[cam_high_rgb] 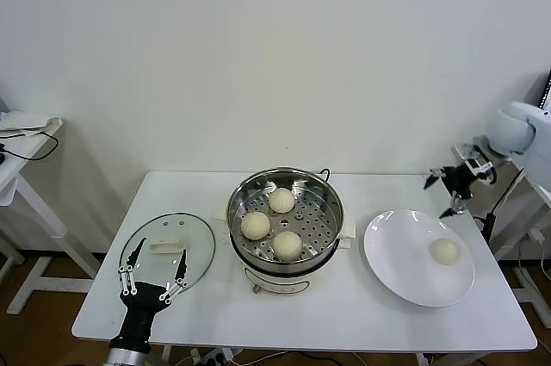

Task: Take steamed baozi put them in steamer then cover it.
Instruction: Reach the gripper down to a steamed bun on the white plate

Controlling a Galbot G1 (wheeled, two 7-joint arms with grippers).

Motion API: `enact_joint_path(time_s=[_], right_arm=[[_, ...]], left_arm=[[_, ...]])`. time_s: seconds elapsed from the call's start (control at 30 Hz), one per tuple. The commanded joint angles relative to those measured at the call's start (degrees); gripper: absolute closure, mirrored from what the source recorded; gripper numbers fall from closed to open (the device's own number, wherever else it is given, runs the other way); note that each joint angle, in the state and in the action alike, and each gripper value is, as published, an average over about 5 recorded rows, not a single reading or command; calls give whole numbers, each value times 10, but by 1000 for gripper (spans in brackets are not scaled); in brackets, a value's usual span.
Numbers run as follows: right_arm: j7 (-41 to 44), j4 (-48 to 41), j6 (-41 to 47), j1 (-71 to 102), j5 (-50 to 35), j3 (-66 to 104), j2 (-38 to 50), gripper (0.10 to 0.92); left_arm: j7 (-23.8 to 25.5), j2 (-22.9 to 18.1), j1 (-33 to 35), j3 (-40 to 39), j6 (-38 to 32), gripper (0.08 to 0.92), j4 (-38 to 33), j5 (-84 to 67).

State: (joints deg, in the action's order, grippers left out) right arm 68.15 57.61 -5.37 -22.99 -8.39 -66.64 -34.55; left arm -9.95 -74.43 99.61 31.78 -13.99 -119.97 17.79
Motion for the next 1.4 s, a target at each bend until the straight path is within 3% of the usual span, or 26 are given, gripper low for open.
enact_joint_path(time_s=[0.03,0.93,1.4], right_arm=[[-15,-58,21,151,54,85,15,203],[-71,-95,10,205,70,126,-12,204],[-54,-85,10,197,72,129,-16,383]], left_arm=[[-4,0,2,2,3,177,5,-1],[-7,-5,-1,-2,1,177,15,1],[-6,-3,-7,-4,3,177,14,1]])
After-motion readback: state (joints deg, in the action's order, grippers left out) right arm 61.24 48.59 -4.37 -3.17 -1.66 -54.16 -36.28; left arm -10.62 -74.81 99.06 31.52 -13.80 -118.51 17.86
